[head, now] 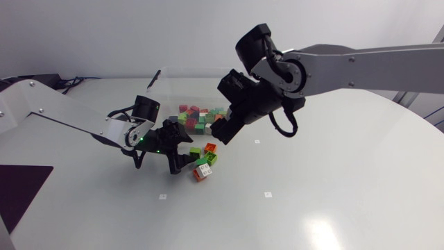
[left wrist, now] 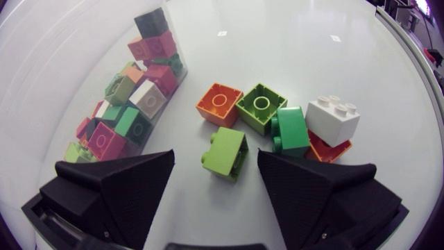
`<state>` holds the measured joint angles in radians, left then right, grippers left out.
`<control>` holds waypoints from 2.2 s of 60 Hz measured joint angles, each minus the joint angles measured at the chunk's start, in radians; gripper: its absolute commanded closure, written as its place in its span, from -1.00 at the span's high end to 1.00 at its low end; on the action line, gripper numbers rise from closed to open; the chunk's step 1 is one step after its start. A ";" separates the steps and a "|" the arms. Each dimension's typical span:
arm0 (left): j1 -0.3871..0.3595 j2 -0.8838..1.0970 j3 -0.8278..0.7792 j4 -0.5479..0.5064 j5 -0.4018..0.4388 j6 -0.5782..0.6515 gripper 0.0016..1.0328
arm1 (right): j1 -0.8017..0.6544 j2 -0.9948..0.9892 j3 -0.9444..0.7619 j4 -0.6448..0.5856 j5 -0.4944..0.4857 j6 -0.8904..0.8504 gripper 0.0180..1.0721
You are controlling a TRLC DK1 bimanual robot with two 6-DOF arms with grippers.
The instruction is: Place the duplo bricks in the container
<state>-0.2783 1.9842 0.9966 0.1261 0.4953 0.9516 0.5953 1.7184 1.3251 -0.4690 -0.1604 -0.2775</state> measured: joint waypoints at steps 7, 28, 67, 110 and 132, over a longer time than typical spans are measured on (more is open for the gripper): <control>-0.001 0.008 0.005 -0.003 0.008 0.000 -0.16 | 0.013 0.000 -0.029 0.003 0.000 -0.007 0.90; -0.011 0.002 0.004 -0.046 0.057 0.027 -0.58 | 0.059 0.042 -0.042 -0.002 -0.084 -0.006 0.90; 0.101 -0.279 -0.160 -0.086 0.069 0.044 -0.58 | 0.042 0.245 0.043 -0.097 -0.211 0.048 0.87; 0.201 -0.558 -0.147 -0.155 0.106 -0.092 -0.57 | 0.040 0.398 0.202 -0.232 -0.239 0.069 0.49; 0.201 -0.525 0.036 -0.157 0.106 -0.306 -0.57 | 0.058 0.424 0.227 -0.235 -0.239 0.069 -0.30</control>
<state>-0.0776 1.4597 1.0328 -0.0311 0.6018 0.6456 0.6529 2.1426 1.5520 -0.7040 -0.3996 -0.2081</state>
